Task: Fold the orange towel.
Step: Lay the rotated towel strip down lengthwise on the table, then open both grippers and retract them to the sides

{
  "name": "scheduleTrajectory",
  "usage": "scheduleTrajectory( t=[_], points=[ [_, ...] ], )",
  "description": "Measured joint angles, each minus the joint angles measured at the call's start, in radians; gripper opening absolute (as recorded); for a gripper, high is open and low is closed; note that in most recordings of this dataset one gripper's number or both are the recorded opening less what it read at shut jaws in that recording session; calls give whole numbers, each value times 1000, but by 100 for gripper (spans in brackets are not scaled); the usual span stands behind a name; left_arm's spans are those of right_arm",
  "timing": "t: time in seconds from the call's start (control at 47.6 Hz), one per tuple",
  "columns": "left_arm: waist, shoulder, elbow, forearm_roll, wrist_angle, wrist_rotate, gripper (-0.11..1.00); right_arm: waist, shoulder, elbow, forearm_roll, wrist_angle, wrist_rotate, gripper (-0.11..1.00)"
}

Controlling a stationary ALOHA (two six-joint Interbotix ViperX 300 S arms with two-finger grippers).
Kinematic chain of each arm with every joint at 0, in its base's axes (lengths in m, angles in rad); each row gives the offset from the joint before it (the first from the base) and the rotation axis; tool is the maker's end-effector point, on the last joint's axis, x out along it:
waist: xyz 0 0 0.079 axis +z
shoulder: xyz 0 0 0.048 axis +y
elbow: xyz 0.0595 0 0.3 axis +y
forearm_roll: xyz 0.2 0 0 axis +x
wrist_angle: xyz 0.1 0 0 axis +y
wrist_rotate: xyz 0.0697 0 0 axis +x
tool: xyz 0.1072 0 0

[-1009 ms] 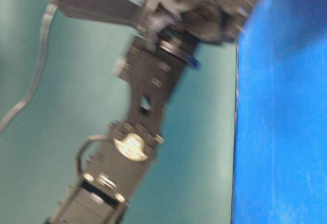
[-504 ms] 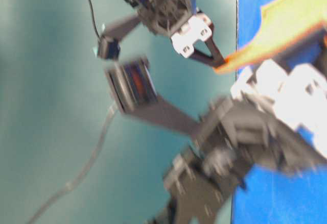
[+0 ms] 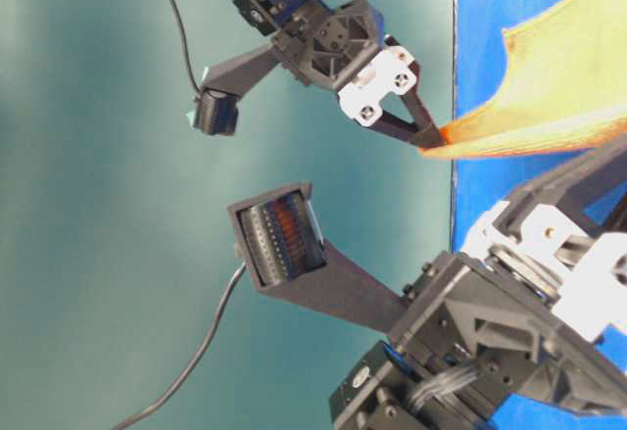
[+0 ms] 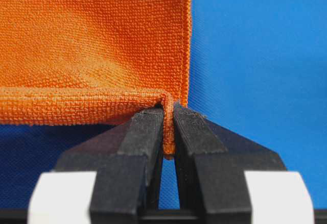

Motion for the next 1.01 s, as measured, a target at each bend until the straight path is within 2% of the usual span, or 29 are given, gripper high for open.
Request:
scheduleTrajectory(
  t=[0.105, 0.147, 0.21, 0.294, 0.357, 0.42, 0.525, 0.715, 0.862, 1.009],
  points=[
    [-5, 0, 0, 0, 0, 0, 3, 11, 5, 0, -2, 0, -2, 5],
    [-6, 0, -2, 0, 0, 0, 5, 14, 5, 0, -2, 0, -2, 10],
    [-11, 2, -2, 0, 0, -2, 17, 18, 5, 0, -3, 0, -5, 23],
    [-18, 0, -5, 0, 0, -3, 39, 18, 5, -2, -3, -2, -8, 41],
    [-21, 2, -5, 0, 2, -2, 55, 21, 6, -2, -5, -2, -11, 51],
    [-21, -2, -5, 0, 6, 3, 62, 25, 5, -2, -6, -2, -18, 55],
    [-21, -29, -3, 0, 34, 12, 61, 31, 0, -2, -6, 3, -21, 54],
    [-14, -181, 44, 0, 152, 15, 61, 34, -97, 20, -6, 31, -28, 54],
    [-2, -328, 106, 2, 196, 15, 61, 52, -199, 83, -6, 32, -29, 54],
    [26, -446, 187, 2, 187, 17, 61, 81, -307, 178, -6, 20, -17, 54]
  ],
)
